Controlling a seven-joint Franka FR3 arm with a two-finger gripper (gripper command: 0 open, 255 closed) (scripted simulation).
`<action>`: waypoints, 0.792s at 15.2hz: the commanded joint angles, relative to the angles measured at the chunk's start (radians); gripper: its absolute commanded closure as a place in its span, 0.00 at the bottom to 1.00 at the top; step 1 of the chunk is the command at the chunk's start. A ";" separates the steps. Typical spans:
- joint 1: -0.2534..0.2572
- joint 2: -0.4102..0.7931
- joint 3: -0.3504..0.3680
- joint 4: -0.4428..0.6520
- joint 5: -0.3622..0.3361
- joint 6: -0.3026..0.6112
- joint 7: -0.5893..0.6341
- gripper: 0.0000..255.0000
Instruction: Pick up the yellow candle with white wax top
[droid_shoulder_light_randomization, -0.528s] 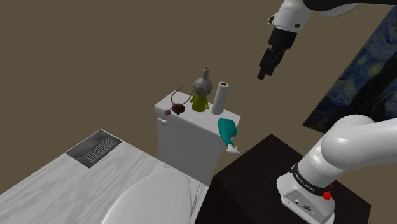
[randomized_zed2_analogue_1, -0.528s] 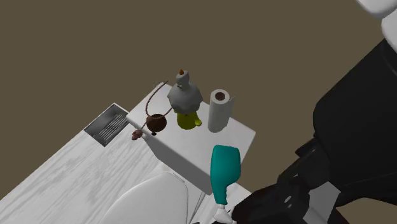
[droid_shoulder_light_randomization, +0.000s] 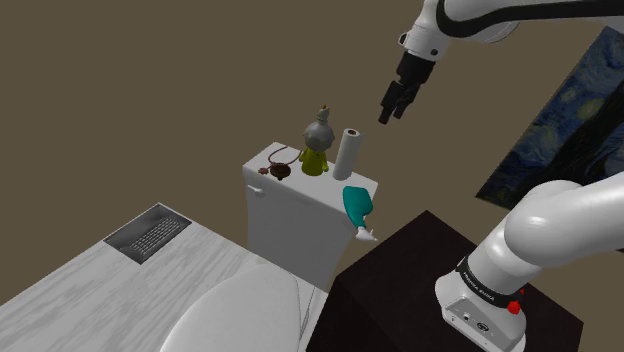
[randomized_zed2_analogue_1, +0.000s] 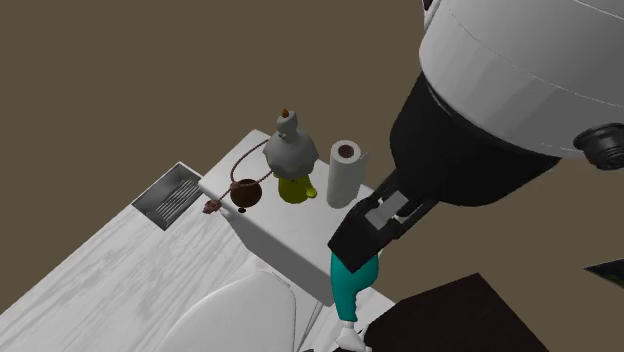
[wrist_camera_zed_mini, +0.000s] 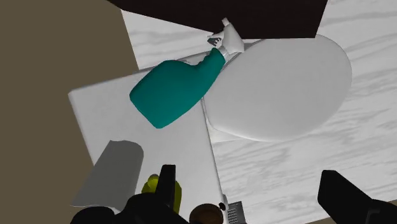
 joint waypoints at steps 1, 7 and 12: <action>-0.001 0.065 -0.005 0.017 0.005 0.076 -0.014 0.00; 0.001 0.259 -0.022 0.096 0.029 0.266 -0.058 0.00; 0.005 0.427 -0.035 0.199 0.062 0.391 -0.101 0.00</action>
